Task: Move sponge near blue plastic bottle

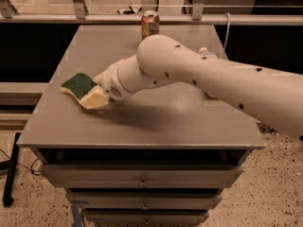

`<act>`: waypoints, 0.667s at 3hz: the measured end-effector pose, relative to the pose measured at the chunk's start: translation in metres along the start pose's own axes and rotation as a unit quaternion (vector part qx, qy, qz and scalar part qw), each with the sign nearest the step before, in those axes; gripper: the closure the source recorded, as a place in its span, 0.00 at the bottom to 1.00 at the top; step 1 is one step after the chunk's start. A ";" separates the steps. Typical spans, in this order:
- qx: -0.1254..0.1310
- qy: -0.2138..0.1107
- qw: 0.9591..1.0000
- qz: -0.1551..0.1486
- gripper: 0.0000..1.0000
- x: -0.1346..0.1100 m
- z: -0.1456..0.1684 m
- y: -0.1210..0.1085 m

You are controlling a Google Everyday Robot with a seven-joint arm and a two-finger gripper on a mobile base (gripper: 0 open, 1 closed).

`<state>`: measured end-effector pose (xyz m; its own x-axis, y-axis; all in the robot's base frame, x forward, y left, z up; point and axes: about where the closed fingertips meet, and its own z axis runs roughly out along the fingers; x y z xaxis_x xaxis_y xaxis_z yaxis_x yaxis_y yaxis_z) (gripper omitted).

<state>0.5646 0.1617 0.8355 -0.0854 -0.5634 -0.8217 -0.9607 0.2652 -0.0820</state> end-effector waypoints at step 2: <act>0.032 0.017 0.999 0.005 1.00 0.012 -0.042 -0.017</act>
Offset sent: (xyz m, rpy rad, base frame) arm 0.0080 -0.0964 0.0268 -0.0648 -0.0208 -0.1186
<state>0.5686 0.1172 0.8505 -0.1042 -0.5874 -0.8026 -0.9408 0.3198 -0.1119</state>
